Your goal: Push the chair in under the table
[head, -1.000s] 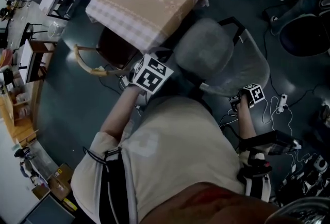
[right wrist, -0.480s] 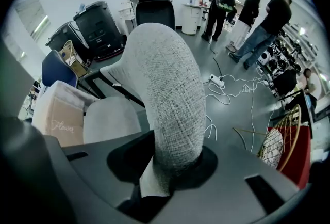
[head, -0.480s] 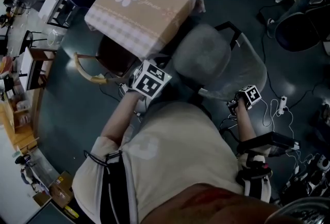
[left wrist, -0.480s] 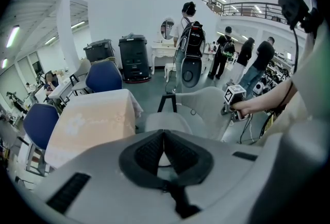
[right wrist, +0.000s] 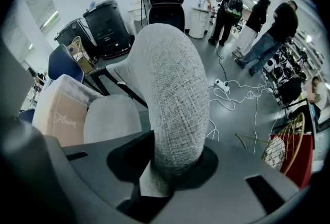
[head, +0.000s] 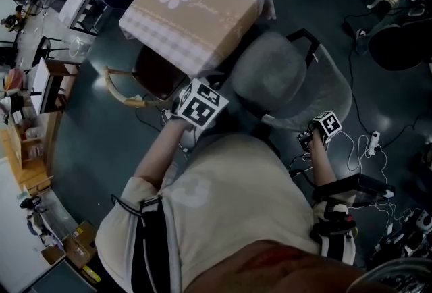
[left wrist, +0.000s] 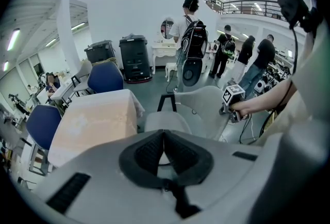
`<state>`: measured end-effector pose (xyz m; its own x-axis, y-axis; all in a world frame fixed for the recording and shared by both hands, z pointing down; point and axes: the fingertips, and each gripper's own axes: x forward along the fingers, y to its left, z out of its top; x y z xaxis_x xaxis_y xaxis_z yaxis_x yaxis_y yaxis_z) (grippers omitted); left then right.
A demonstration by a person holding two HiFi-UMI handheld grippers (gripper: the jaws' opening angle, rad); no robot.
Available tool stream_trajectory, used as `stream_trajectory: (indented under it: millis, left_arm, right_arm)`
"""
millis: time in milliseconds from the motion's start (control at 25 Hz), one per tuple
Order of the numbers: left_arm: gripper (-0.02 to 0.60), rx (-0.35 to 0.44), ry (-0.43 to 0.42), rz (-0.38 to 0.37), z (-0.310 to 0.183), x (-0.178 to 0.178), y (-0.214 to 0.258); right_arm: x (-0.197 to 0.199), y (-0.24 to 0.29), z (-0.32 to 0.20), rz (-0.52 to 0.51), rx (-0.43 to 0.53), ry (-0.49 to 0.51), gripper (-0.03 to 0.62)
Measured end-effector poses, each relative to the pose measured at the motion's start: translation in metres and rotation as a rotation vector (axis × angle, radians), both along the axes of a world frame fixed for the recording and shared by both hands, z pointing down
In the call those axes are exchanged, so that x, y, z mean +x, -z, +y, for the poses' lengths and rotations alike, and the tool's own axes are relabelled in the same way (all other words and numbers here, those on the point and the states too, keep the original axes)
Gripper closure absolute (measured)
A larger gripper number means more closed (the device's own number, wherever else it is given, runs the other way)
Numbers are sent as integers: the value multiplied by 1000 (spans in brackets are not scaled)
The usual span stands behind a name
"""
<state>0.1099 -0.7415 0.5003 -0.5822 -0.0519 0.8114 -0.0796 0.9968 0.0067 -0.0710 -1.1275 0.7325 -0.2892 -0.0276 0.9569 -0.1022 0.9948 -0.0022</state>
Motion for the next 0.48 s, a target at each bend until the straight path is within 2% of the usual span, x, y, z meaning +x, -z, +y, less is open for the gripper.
stream_trajectory:
  millis: [480]
  left_arm:
    - [574,-7,24,-9,7,8,1]
  right_arm:
    - [0,-1,8,9,21,43,485]
